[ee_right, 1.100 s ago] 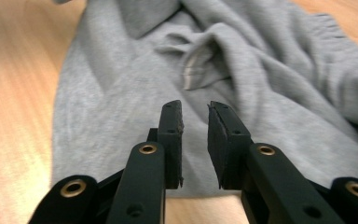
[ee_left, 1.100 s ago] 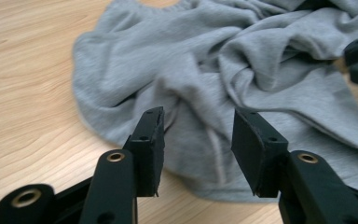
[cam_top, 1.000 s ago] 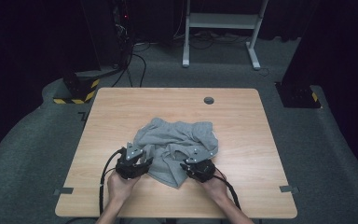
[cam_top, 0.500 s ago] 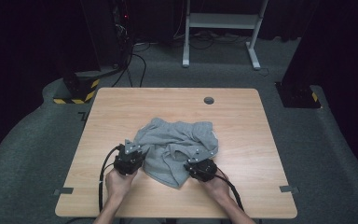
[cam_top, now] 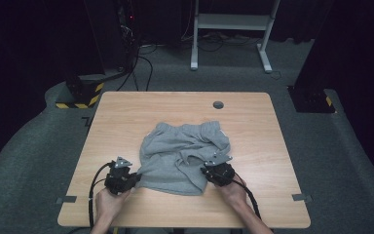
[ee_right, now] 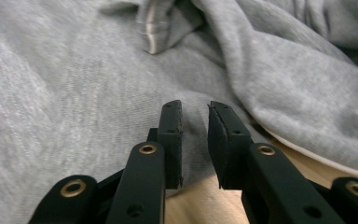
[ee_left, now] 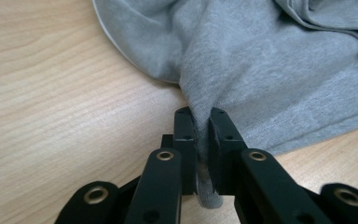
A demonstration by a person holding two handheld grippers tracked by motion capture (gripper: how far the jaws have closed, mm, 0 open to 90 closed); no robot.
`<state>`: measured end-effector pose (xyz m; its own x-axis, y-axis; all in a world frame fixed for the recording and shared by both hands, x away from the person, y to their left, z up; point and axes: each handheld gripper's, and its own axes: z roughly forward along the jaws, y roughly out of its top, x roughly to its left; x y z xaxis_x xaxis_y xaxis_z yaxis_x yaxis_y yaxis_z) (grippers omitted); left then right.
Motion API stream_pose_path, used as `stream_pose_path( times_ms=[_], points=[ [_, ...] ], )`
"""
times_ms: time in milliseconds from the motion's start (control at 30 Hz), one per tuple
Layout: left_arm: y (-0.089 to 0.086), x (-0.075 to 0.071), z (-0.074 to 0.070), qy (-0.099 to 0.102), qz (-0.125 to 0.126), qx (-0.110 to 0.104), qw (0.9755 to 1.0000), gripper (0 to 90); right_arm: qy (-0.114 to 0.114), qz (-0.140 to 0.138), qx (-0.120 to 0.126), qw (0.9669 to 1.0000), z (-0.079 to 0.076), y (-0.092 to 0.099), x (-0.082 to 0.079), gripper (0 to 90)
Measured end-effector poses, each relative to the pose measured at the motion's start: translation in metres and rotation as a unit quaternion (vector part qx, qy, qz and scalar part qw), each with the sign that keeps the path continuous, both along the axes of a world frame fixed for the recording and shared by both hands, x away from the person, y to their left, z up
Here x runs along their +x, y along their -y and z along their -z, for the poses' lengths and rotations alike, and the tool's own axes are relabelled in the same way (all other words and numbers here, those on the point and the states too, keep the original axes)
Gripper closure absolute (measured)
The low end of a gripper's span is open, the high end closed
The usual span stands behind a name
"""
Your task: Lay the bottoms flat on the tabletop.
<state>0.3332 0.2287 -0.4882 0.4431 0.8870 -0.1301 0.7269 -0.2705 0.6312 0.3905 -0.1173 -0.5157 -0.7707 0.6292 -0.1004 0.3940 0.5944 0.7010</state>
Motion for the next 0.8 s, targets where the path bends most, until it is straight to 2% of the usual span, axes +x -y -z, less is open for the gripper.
stream_pose_path(
  times_ms=[100,133,167,233,300,367,533,633,800],
  points=[
    [0.000,0.001,0.001,-0.002,0.008,-0.008,0.9999,79.3,0.005,-0.008,0.000,1.0000,-0.001,-0.003,-0.004,75.5],
    [0.000,0.001,-0.001,0.004,0.008,-0.013,0.9999,70.6,0.006,-0.016,0.003,0.9999,-0.004,-0.005,-0.008,75.5],
    [0.000,0.001,-0.001,0.004,0.008,-0.013,0.9999,66.3,0.008,-0.020,0.007,0.9997,-0.006,-0.006,-0.009,75.5],
    [0.000,0.002,-0.006,0.021,-0.005,-0.012,0.9997,60.3,0.007,-0.026,0.016,0.9995,-0.009,-0.010,-0.011,75.4],
    [0.000,0.002,-0.007,0.029,-0.009,-0.011,0.9995,56.0,0.006,-0.029,0.019,0.9994,-0.010,-0.012,-0.011,75.3],
    [-0.003,0.005,-0.012,0.043,-0.019,-0.015,0.9988,54.2,0.006,-0.039,0.024,0.9989,-0.011,-0.020,-0.012,74.6],
    [-0.007,0.015,-0.016,0.057,-0.037,-0.015,0.9976,53.5,0.003,-0.053,0.027,0.9982,-0.011,-0.033,-0.016,73.2],
    [-0.008,0.026,-0.014,0.058,-0.047,-0.007,0.9972,53.5,0.001,-0.066,0.028,0.9974,-0.010,-0.042,-0.018,70.8],
    [-0.004,0.048,0.000,0.042,-0.063,0.012,0.9970,53.2,-0.007,-0.068,0.025,0.9973,-0.006,-0.047,-0.019,64.0]
  ],
)
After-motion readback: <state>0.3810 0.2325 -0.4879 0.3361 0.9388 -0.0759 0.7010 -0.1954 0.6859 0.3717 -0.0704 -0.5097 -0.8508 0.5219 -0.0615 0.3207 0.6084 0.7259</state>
